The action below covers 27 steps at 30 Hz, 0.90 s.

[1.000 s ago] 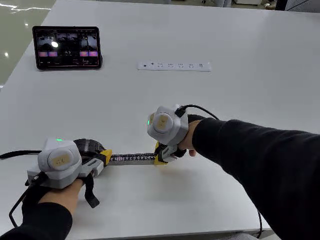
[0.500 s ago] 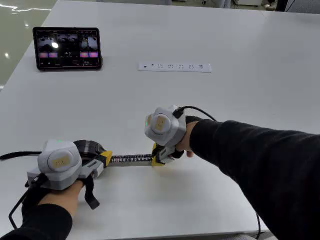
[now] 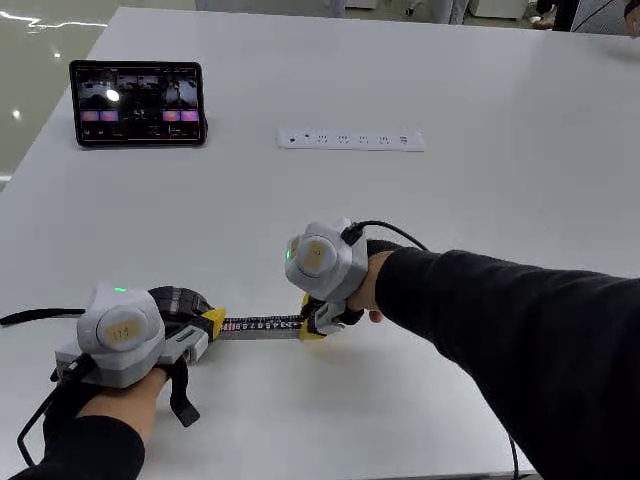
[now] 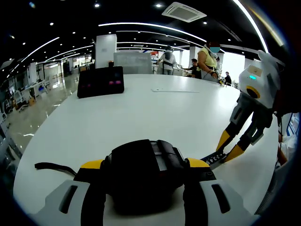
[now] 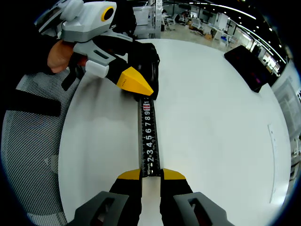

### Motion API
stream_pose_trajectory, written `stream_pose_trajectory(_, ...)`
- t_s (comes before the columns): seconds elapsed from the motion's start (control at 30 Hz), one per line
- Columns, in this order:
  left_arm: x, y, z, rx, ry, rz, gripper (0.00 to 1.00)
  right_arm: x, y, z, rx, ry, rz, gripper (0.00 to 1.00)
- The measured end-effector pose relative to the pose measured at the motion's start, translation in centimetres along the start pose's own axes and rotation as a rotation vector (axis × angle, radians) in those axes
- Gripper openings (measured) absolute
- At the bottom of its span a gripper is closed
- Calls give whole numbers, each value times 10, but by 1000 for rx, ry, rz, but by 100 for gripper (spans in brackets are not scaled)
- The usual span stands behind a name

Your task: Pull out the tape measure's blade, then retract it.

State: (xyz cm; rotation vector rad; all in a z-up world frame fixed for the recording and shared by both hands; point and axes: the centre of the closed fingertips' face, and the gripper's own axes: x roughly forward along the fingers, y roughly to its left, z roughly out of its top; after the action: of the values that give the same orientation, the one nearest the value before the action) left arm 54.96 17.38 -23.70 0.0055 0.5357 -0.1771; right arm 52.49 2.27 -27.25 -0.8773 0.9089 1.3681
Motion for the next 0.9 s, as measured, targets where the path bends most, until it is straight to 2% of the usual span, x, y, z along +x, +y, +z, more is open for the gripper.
stream_pose_trajectory(0.9, -2, 0, 0, -13, -1, -17, 62, 2, 1, 6, 15, -22, 7, 10)
